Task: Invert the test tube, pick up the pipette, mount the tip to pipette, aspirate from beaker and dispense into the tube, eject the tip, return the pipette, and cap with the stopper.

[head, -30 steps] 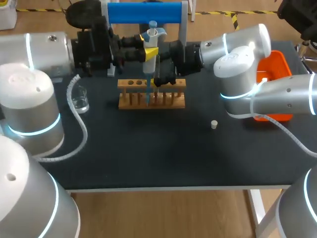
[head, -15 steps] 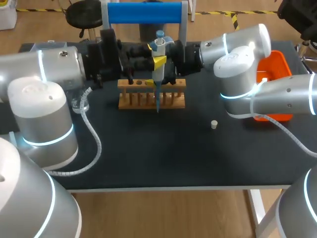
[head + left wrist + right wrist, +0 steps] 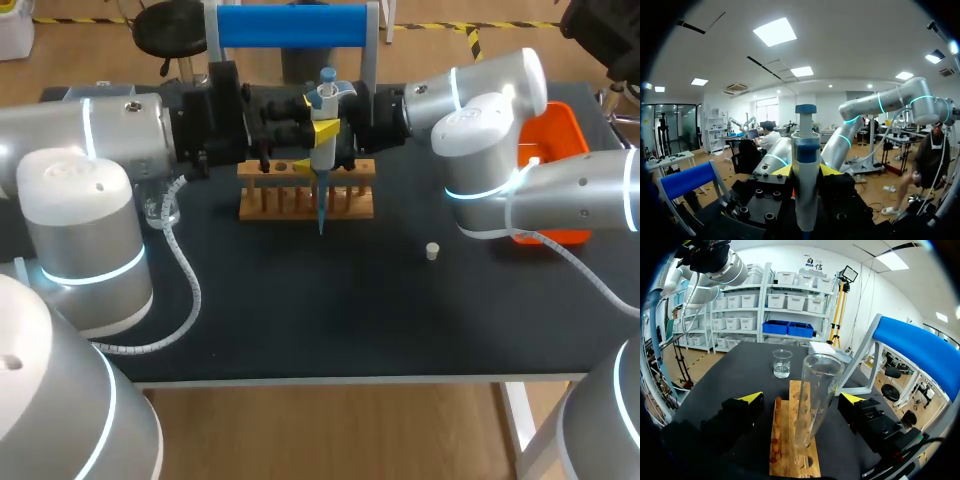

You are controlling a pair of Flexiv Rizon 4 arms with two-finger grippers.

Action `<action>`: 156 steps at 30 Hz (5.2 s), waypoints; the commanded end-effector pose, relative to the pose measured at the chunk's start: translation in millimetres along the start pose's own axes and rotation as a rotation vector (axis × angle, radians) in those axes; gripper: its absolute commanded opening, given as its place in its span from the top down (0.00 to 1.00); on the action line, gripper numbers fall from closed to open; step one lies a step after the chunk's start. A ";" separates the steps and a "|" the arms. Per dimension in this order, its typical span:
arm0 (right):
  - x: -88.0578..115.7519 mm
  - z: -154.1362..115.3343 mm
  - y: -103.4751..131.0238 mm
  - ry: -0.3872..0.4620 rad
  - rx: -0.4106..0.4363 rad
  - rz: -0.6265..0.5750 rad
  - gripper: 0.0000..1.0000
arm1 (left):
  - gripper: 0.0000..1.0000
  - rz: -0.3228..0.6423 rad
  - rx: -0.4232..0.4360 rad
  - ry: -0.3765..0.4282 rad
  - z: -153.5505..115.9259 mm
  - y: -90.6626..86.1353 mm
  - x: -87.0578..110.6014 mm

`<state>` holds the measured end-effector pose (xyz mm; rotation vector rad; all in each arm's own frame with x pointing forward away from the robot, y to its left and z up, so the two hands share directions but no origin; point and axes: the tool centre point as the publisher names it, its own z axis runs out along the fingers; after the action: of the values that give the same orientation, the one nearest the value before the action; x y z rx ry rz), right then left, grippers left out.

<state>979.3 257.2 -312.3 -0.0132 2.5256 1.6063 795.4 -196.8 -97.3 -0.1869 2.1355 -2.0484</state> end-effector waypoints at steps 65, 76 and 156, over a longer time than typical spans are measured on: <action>136.1 -205.1 85.6 0.092 -0.420 0.102 0.00 | 1.00 -0.002 -0.005 0.012 -1.4 0.6 -3.5; 147.2 -187.7 104.2 0.138 -0.440 0.101 0.00 | 1.00 -0.002 -0.005 0.012 -1.4 0.6 -3.5; 158.1 -107.2 169.2 0.241 -0.473 0.075 0.49 | 1.00 -0.002 -0.005 0.012 -1.4 0.6 -3.5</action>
<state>796.4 243.6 -135.9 -0.1790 2.2585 2.3216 798.6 -194.6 -97.6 -0.1792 2.1511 -2.0480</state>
